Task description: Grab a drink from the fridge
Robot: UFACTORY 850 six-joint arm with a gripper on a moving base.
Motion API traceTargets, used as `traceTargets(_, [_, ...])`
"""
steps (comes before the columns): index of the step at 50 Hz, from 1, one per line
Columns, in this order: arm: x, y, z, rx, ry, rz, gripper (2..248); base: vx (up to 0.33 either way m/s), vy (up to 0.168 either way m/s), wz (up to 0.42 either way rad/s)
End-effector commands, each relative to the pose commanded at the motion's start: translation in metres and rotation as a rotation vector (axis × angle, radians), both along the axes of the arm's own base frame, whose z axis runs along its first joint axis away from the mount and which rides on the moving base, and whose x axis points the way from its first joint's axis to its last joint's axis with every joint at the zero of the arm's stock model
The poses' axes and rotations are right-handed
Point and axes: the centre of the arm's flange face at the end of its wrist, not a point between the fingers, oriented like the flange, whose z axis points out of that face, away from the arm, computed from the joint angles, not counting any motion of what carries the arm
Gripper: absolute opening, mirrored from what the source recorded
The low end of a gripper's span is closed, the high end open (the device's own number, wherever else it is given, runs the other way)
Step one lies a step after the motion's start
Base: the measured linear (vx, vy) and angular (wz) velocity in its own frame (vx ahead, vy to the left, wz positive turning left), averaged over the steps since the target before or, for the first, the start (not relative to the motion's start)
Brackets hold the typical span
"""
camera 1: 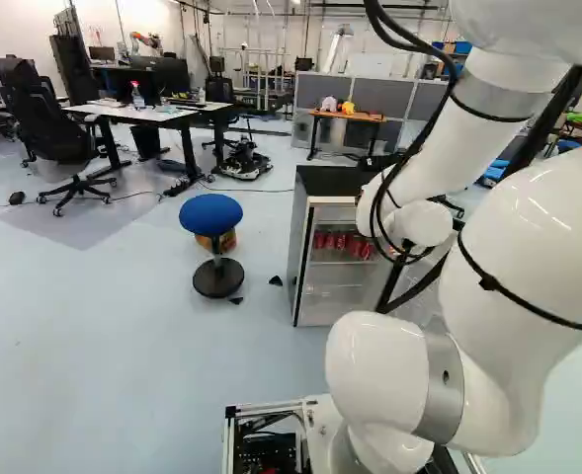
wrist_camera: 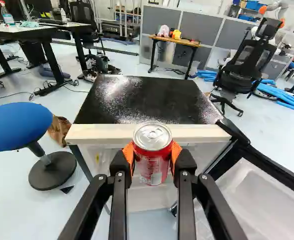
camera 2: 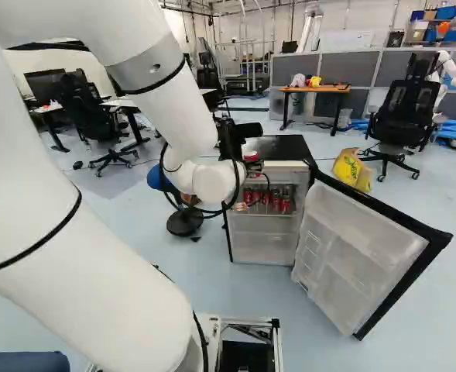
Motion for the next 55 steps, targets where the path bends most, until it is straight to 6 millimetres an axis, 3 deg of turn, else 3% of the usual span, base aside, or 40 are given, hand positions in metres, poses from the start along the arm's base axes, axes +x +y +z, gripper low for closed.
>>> traceTargets(28, [0.019,-0.002,0.023,0.004,-0.002,-0.022,94,0.000,0.000,0.000])
traceTargets(55, [0.055,-0.004,0.020,0.039,0.049,-0.035,94,0.000,0.000,0.000])
